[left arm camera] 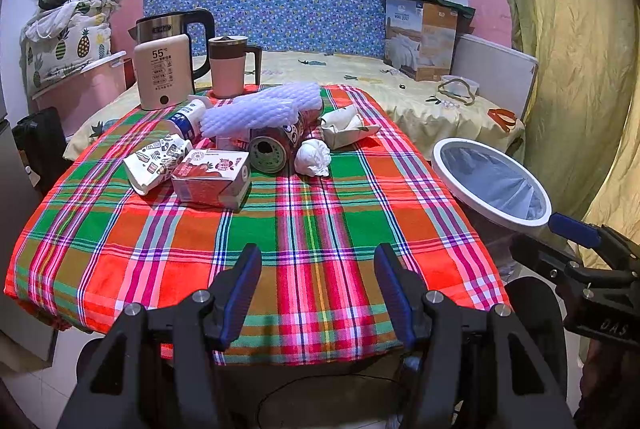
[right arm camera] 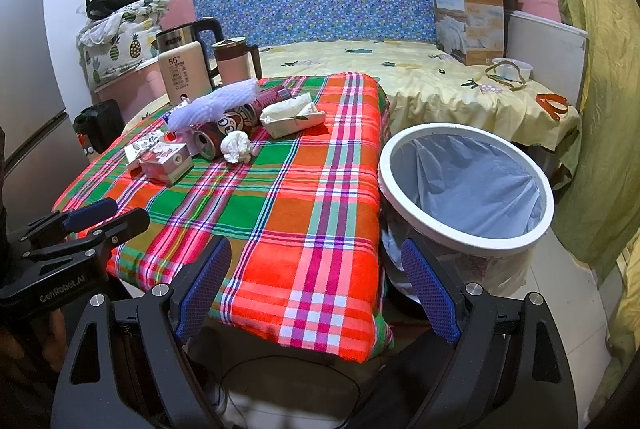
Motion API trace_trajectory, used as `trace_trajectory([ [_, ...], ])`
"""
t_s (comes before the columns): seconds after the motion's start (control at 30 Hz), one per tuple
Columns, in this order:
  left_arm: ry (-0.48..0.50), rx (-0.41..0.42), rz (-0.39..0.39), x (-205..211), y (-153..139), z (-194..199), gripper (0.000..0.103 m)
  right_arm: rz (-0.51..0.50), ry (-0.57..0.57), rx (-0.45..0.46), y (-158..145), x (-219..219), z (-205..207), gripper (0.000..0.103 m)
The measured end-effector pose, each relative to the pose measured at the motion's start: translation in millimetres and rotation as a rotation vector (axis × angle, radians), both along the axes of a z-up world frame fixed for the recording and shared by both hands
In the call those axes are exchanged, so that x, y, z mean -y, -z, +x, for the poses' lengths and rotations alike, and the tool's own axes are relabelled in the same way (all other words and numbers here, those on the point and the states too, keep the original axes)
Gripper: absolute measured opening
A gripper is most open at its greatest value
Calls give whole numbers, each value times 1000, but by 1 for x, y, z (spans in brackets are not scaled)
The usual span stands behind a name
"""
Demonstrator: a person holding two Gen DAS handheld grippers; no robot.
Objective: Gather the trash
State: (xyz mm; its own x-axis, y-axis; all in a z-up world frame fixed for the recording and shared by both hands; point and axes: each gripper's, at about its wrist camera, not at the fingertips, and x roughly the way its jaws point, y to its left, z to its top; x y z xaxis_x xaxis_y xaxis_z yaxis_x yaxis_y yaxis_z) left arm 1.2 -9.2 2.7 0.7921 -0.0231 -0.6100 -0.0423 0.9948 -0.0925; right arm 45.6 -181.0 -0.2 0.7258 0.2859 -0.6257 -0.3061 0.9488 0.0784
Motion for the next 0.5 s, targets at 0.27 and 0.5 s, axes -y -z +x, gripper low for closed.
trace_trajectory([
  [0.27, -29, -19, 0, -13, 10, 15, 61, 44, -38, -22, 4, -6, 17, 88],
  [0.5, -82, -23, -7, -39, 13, 34, 61, 23, -81, -62, 8, -25, 41, 88],
])
